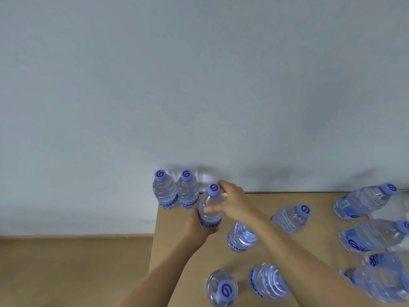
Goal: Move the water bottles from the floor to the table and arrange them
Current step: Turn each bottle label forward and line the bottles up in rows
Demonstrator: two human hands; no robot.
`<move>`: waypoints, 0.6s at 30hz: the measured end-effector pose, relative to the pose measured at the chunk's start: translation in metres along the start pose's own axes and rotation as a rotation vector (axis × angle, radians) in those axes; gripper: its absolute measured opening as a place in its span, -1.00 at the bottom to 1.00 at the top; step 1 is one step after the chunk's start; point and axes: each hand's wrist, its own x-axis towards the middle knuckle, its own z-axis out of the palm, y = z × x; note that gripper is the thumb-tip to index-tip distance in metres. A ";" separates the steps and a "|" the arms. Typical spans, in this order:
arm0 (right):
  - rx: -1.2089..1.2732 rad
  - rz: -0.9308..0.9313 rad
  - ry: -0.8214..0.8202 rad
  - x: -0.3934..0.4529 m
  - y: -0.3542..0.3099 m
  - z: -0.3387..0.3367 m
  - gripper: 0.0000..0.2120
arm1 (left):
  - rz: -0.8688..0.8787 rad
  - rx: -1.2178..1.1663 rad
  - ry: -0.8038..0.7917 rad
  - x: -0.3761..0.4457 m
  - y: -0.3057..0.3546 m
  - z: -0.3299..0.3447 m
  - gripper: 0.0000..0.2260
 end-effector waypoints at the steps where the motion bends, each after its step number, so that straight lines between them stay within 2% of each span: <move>1: -0.024 0.001 -0.008 0.005 0.000 -0.001 -0.52 | -0.009 -0.011 0.000 0.005 -0.002 0.002 -0.45; 5: -0.064 0.007 -0.032 0.014 0.001 -0.002 -0.55 | -0.051 -0.069 0.019 0.011 -0.003 0.004 -0.51; 11: -0.082 -0.010 -0.016 0.025 0.010 0.006 -0.55 | -0.099 0.003 0.177 0.023 -0.012 0.010 -0.52; 15: -0.077 -0.026 -0.038 0.032 0.009 0.004 -0.57 | -0.119 0.027 0.253 0.026 -0.013 0.017 -0.58; 18: -0.041 -0.023 -0.032 0.037 0.011 0.002 -0.56 | -0.195 0.061 0.337 0.028 -0.011 0.023 -0.68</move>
